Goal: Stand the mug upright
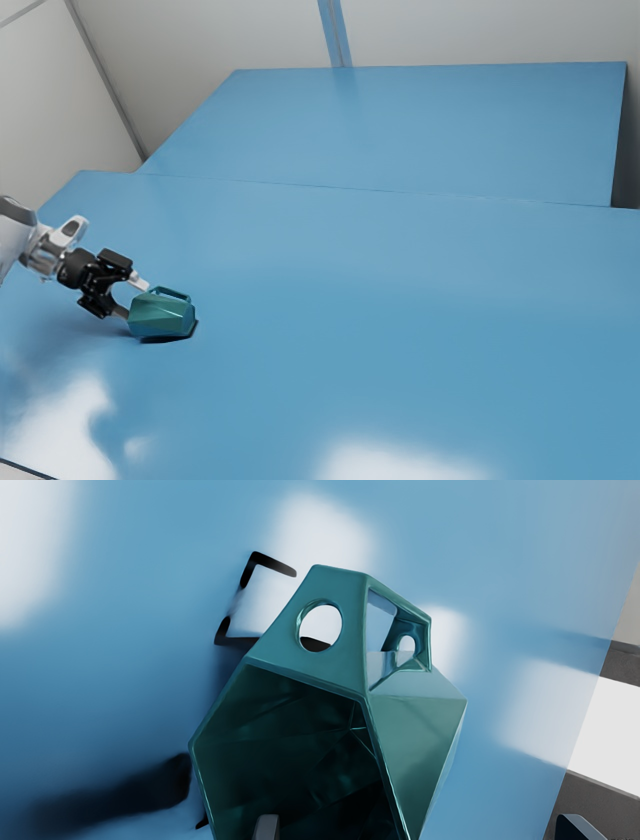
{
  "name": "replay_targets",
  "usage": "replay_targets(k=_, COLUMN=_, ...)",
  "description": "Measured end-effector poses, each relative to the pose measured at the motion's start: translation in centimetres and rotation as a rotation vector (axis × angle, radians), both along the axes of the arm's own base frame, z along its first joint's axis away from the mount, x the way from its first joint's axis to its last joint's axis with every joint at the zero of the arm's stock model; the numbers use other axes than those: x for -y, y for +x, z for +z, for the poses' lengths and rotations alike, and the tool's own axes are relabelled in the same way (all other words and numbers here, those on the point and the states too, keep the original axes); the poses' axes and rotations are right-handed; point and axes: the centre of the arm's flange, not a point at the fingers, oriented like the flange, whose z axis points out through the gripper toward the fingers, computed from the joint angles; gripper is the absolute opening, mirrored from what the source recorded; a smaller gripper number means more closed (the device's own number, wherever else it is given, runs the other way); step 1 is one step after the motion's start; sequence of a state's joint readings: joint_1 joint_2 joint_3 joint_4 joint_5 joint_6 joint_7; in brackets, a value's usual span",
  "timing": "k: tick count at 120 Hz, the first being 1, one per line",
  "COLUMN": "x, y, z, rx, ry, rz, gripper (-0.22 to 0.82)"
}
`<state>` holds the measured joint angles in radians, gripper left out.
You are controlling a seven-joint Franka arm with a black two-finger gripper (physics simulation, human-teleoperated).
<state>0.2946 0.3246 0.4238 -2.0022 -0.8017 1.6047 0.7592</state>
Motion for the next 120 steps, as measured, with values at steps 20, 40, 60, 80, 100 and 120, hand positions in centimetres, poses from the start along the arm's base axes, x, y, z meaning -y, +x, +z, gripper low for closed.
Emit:
replay_targets(k=20, x=0.8, y=0.2, z=-0.5, rx=0.043, ry=-0.033, rz=0.007, gripper=0.52)
replay_targets(k=40, x=0.8, y=0.4, z=-0.2, rx=0.079, ry=-0.033, rz=-0.004, gripper=0.11)
replay_targets(k=60, x=1.2, y=0.6, z=0.3, rx=0.109, ry=-0.032, rz=-0.028, gripper=-0.07)
replay_targets(k=80, x=2.8, y=0.7, z=1.6, rx=0.142, ry=-0.041, rz=-0.066, gripper=-0.13)
replay_targets(k=100, x=4.5, y=0.7, z=4.1, rx=0.19, ry=-0.044, rz=-0.104, gripper=-0.16)
replay_targets(k=120, x=8.6, y=2.6, z=7.9, rx=0.212, ry=0.035, rz=-0.243, gripper=-0.17)
